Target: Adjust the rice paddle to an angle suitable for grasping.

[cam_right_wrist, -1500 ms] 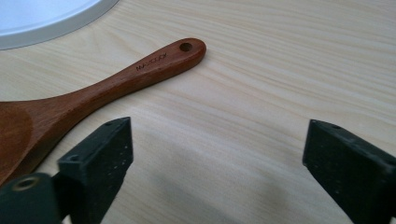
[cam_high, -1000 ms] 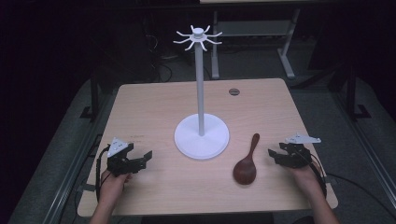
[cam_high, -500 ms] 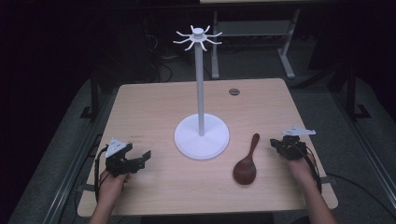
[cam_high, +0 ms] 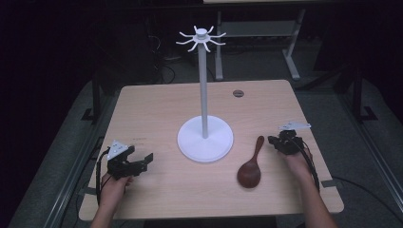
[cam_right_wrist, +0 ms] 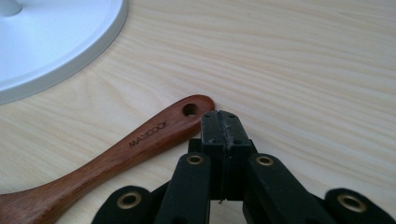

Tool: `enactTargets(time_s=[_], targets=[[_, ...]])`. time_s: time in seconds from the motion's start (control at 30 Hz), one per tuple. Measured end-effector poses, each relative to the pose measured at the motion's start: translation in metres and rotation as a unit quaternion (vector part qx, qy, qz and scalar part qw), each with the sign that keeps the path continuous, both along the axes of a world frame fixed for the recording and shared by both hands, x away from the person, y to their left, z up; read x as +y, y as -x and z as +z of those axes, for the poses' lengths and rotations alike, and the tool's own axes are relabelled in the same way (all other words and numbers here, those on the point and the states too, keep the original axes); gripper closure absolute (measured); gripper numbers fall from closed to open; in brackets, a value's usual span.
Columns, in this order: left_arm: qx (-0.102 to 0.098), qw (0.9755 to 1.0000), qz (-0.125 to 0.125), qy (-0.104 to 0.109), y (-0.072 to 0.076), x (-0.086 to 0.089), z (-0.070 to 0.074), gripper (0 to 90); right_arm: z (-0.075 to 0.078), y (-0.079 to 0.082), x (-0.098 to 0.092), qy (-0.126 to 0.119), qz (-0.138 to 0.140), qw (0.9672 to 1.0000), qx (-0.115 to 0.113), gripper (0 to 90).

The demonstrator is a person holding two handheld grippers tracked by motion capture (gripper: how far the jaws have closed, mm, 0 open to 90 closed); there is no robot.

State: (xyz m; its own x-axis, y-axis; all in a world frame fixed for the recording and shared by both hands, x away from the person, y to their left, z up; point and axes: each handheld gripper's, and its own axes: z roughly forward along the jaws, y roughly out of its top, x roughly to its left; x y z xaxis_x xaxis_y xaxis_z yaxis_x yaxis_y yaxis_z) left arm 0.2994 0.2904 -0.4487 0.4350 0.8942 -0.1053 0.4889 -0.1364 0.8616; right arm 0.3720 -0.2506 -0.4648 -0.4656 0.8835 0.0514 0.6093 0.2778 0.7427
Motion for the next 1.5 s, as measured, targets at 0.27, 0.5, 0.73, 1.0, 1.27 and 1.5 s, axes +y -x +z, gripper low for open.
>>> enactTargets(time_s=[0.27, 0.5, 0.73, 1.0, 1.27, 1.5], targets=[[0.001, 1.0000, 0.000, -0.002, 0.000, 0.000, 0.000, 12.6, 0.000, 0.002, 0.004, 0.012, 0.010, 0.9999, 0.001, 89.5], [-0.001, 1.0000, 0.000, -0.001, 0.000, 0.000, 0.000, 12.6, -0.005, 0.000, 0.008, 0.006, 0.022, 0.9997, 0.010, 89.5], [0.000, 1.0000, 0.000, -0.001, -0.001, 0.000, 0.000, 12.6, -0.006, 0.000, 0.016, 0.006, 0.035, 0.9992, 0.015, 89.6], [-0.002, 1.0000, -0.001, 0.000, -0.001, 0.001, 0.000, 12.6, -0.005, 0.001, 0.028, 0.015, 0.060, 0.9980, 0.015, 89.6], [-0.002, 1.0000, 0.000, 0.000, 0.000, 0.000, 0.001, 12.7, -0.005, 0.005, 0.038, 0.015, 0.087, 0.9959, 0.018, 89.6], [-0.003, 1.0000, -0.001, 0.002, 0.000, -0.001, 0.000, 12.6, -0.004, 0.008, 0.049, 0.015, 0.114, 0.9932, 0.019, 89.6]])
